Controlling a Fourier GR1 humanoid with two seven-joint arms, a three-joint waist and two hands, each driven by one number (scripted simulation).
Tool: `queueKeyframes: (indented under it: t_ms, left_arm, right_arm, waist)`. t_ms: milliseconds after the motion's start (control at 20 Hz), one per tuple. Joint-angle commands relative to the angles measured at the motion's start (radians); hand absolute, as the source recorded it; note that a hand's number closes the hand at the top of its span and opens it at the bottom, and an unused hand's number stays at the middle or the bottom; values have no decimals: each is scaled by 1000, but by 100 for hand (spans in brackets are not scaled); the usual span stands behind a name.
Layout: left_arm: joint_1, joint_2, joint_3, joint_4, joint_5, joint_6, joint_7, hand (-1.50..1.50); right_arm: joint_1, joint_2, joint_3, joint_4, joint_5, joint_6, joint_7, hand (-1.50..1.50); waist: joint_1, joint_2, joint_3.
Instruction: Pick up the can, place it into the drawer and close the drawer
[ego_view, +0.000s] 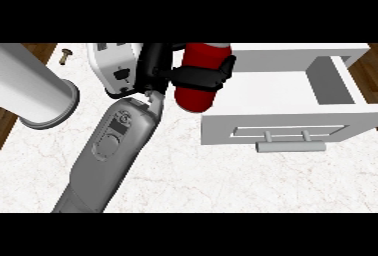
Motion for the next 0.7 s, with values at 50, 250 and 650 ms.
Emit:
queueKeyframes:
  t_ms: [50, 250, 650]
  left_arm:
    - [-155, 0, 7, 113, 44, 34, 18, 150]
    - [-322, 0, -6, 248, 81, 101, 63, 150]
    - [-489, 0, -59, 523, 183, 155, -39, 150]
  right_arm:
    - [-32, -18, -20, 31, -19, 13, 4, -150]
    - [-7, -13, -8, 10, 0, 17, 13, -150]
    - [-28, 13, 30, -45, 11, -15, 60, -150]
  waist:
    - [4, 0, 0]
    - [-7, 1, 0]
    - [-31, 7, 0]
